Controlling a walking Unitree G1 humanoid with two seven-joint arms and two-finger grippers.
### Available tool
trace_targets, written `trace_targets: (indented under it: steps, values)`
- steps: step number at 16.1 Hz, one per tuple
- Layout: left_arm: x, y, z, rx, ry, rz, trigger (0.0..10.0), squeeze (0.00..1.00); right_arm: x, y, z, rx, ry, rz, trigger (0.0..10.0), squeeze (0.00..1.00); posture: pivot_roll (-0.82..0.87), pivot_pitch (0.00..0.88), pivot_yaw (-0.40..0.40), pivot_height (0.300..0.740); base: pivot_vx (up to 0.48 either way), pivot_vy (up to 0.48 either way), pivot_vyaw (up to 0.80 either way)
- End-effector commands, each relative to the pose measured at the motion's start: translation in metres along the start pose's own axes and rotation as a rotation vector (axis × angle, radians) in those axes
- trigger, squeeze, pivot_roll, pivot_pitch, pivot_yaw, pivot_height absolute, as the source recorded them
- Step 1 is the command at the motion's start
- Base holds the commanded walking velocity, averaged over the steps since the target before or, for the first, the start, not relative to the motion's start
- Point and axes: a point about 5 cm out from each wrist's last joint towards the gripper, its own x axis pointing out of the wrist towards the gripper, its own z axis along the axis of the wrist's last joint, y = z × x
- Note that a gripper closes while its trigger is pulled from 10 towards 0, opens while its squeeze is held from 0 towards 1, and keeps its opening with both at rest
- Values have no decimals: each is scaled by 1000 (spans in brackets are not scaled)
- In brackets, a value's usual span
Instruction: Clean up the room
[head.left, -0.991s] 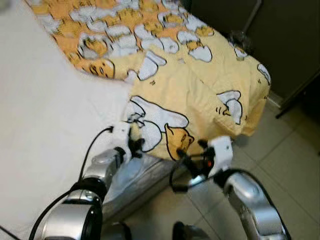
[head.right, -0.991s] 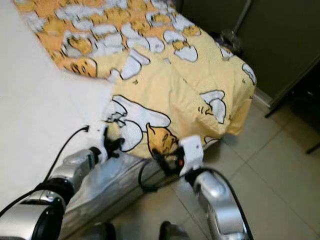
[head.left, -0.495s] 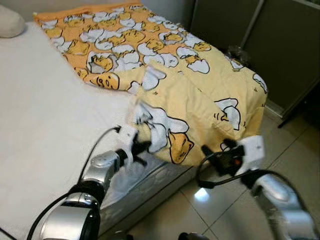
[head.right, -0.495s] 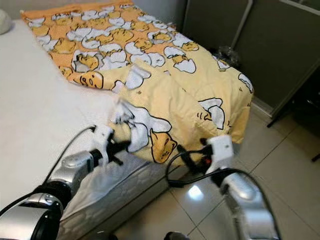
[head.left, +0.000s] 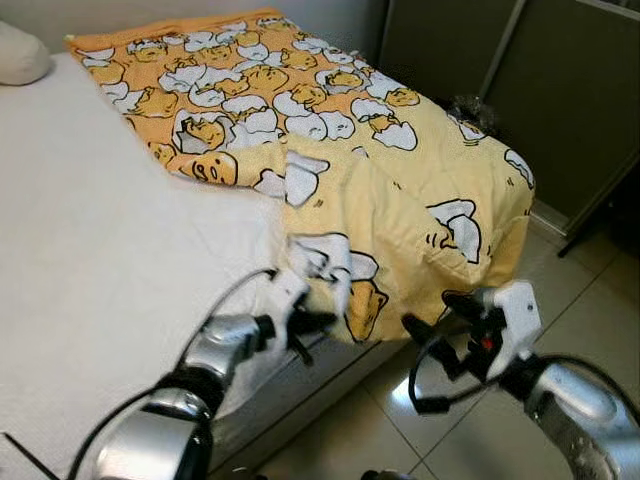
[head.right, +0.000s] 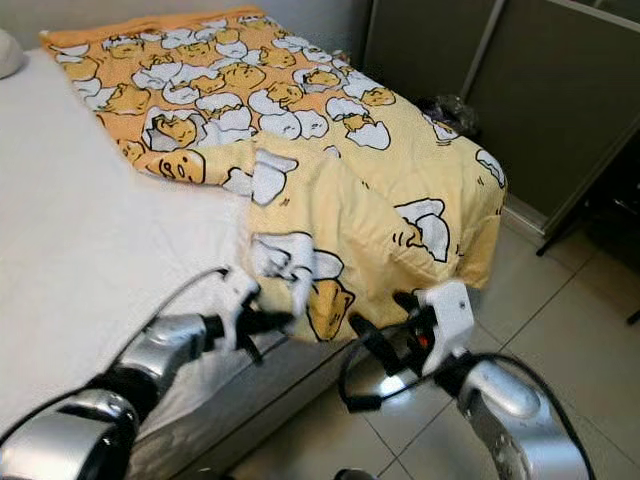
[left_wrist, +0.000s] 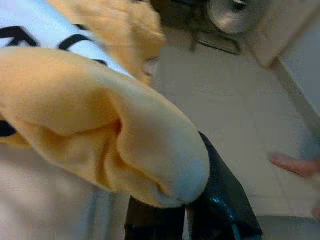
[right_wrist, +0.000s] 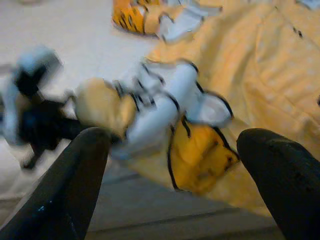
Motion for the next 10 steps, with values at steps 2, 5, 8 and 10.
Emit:
trace_targets:
  steps: [2, 5, 8, 10]
  values:
    - [2, -6, -5, 25, 17, -39, 0, 0, -1, -6, 12, -4, -37, -28, 10000, 0, -216, 0, -24, 740, 0, 0, 0]
    - [0, -7, -6, 1, -18, -37, 0, 0, 4, -3, 16, 1, -46, -13, 10000, 0, -207, 0, -32, 740, 0, -160, 0]
    - [-2, -9, -11, 1, -20, -67, 0, 0, 7, -2, 21, -2, -53, 10, 10000, 0, -204, 0, -28, 740, 0, -480, 0]
    - [-5, -10, -15, 3, -11, -72, 0, 0, 8, -1, 20, -1, -51, 13, 10000, 0, -201, 0, -26, 740, 0, -480, 0]
